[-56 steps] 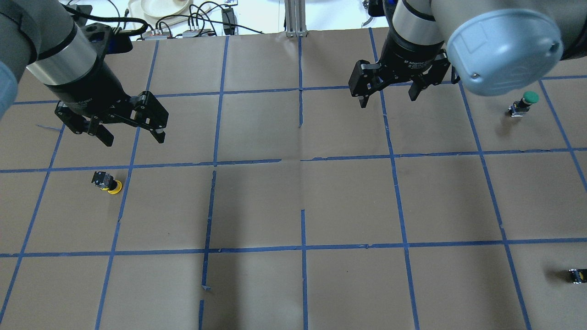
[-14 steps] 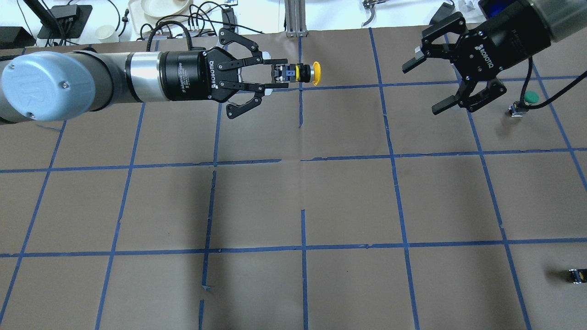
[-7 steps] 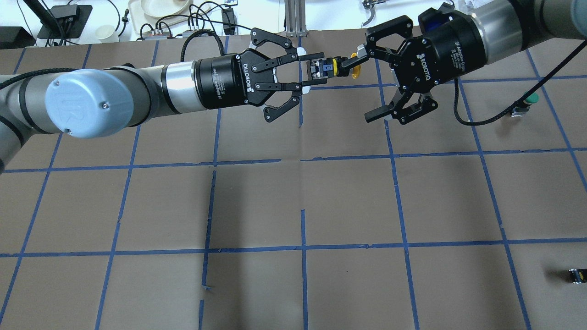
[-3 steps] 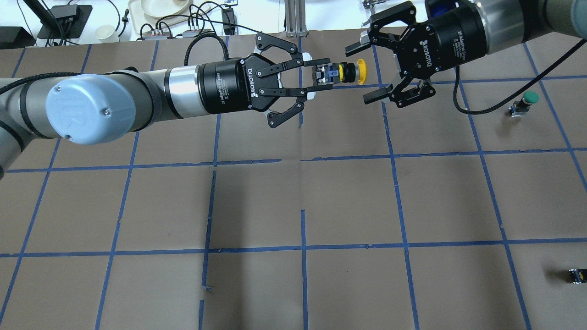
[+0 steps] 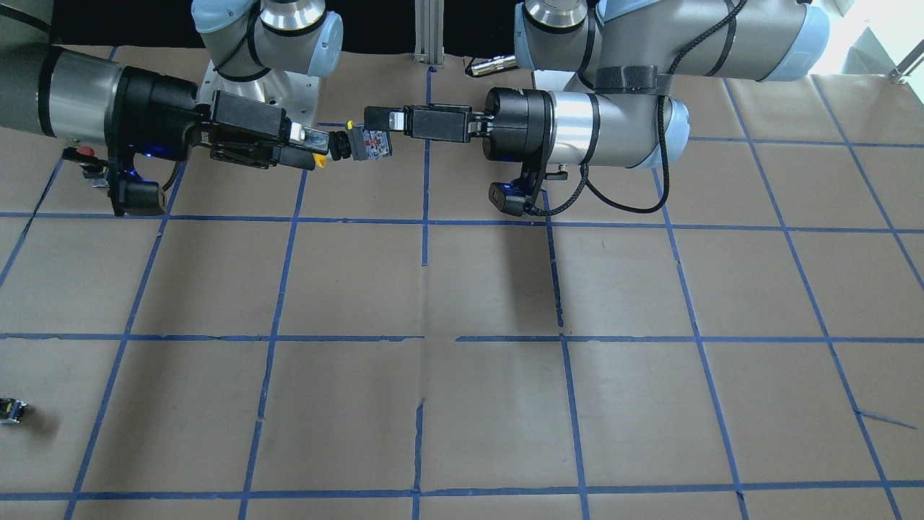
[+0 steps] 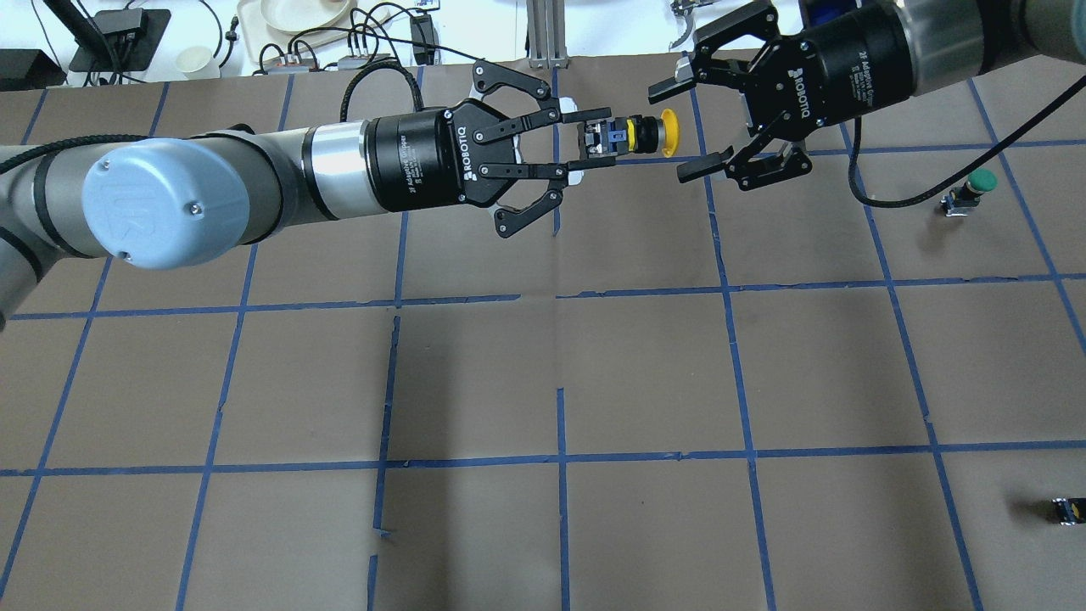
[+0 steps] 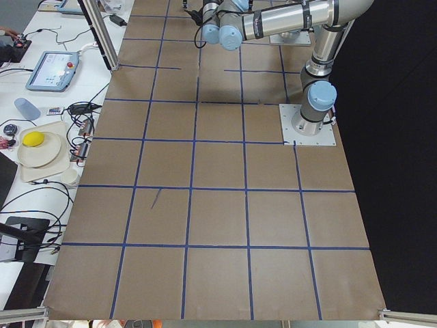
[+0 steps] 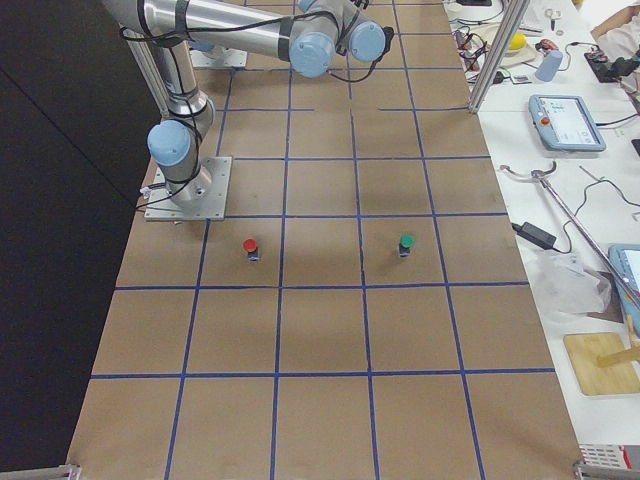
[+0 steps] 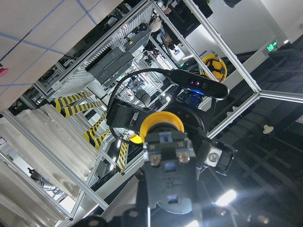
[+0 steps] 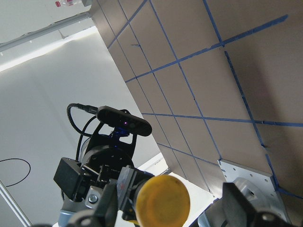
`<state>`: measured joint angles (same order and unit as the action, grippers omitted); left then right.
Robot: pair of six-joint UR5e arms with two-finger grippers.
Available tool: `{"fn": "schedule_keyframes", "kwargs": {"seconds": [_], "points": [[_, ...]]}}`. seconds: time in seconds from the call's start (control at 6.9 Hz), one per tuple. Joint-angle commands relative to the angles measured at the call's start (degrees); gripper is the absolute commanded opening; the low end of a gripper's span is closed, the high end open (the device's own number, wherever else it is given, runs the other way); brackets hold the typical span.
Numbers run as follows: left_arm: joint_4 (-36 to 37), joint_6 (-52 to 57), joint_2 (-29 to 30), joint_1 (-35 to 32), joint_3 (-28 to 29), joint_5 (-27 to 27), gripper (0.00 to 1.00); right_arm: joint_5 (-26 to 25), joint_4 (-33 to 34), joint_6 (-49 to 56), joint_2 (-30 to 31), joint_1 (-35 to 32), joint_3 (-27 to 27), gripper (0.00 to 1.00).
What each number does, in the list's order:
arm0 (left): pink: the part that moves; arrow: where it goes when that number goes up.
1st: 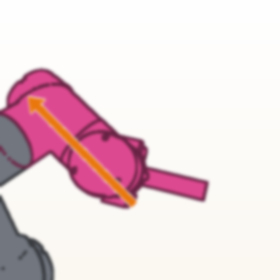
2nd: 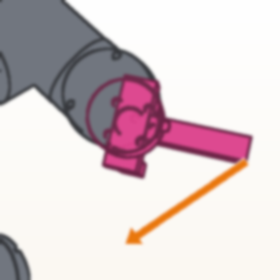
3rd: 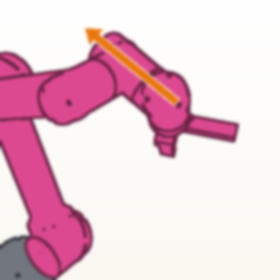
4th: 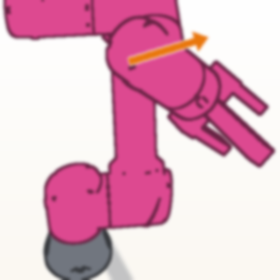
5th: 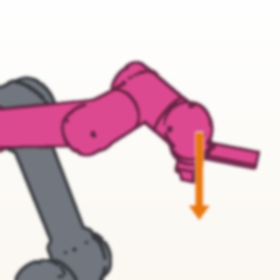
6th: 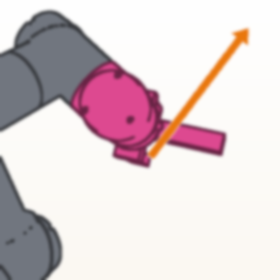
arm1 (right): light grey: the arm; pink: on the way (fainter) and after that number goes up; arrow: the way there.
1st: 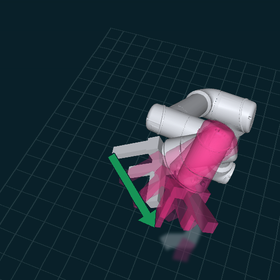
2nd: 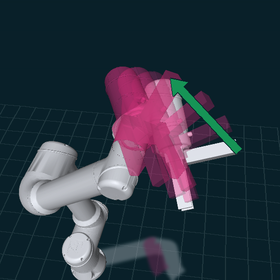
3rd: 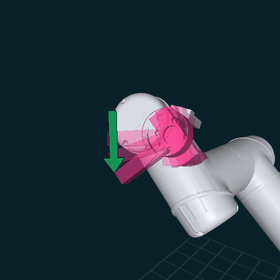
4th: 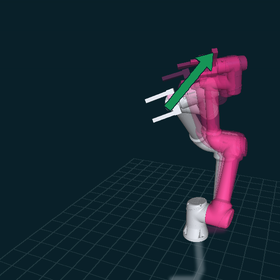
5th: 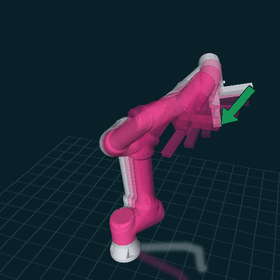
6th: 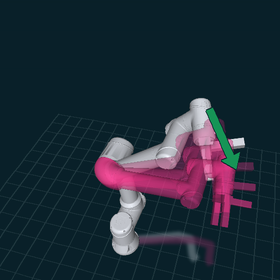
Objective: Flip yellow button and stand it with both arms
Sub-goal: 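Bring the open right gripper around the yellow button's cap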
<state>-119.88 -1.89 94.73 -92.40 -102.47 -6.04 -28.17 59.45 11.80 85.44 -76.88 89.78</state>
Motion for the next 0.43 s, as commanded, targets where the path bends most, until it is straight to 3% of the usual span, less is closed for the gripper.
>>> {"fn": "schedule_keyframes", "kwargs": {"seconds": [0.0,0.29], "points": [[0.0,0.05,-0.07,0.03,0.08,0.07,0.03,0.22,-0.21,0.07,-0.01,1.38,0.22,0.79],[0.0,0.05,-0.07,-0.06,0.08,0.07,0.03,5.37,-1.43,-0.03,-0.36,1.47,0.39,0.8]]}}
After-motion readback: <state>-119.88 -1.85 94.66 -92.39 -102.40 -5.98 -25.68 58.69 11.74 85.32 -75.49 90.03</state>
